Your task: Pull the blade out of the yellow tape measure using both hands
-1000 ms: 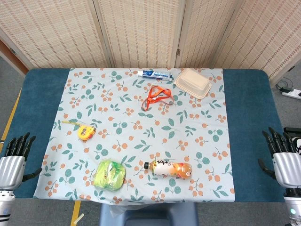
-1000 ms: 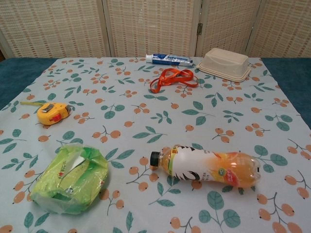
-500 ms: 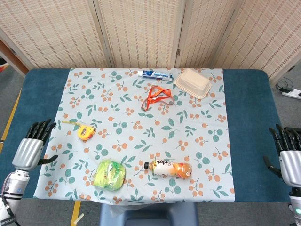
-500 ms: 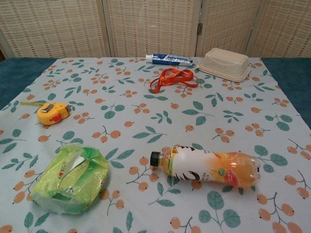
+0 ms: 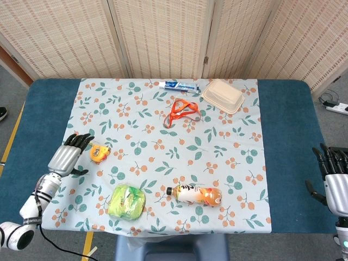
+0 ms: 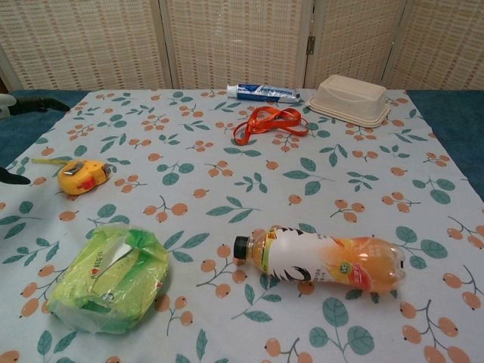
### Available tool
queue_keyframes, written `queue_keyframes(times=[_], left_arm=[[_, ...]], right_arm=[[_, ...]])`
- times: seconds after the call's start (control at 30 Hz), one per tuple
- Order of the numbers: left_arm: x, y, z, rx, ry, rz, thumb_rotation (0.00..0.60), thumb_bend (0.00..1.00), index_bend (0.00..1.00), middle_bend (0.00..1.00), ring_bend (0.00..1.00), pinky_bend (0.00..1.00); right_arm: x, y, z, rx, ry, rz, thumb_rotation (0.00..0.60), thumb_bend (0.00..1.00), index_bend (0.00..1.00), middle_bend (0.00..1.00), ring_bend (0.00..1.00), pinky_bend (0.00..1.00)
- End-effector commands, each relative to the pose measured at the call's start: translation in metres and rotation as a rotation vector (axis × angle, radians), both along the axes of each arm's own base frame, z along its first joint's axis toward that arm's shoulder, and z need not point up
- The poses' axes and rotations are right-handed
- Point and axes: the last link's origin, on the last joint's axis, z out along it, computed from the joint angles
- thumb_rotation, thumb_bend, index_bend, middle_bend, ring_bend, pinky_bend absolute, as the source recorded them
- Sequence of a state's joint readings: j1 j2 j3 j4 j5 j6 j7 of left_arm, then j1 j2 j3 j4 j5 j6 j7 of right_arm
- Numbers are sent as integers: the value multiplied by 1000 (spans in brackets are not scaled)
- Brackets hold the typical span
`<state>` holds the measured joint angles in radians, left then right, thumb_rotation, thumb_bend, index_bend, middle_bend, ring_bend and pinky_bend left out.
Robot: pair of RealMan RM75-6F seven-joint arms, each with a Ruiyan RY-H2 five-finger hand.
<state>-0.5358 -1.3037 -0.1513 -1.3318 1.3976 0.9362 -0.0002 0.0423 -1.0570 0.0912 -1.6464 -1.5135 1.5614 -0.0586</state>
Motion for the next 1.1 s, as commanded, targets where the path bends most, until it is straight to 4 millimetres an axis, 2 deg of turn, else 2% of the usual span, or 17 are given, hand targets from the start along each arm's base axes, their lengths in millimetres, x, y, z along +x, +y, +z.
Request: queue_keyframes(times=[0.03, 0.27, 0.53, 1.1], left_arm=[[2, 10, -13, -21, 10, 23, 600, 225, 127, 121, 128, 0], [6, 28, -35, -64, 20, 62, 600, 249, 167, 167, 161, 0], [6, 39, -51, -74, 30, 99, 600, 249, 198, 206, 190, 4], [-5, 48, -61, -57, 47, 128, 600, 264, 289, 282, 237, 36]], right_arm=[[-2, 0, 0, -1, -5, -5, 600, 370, 0, 51, 89, 0], [-3, -2, -2, 11, -13, -5, 600, 370, 0, 51, 99, 0], [-8, 0, -1, 11, -21, -20, 600, 370, 0, 51, 108, 0], [-10, 2, -2, 18, -30, -34, 600, 370, 0, 52, 121, 0]])
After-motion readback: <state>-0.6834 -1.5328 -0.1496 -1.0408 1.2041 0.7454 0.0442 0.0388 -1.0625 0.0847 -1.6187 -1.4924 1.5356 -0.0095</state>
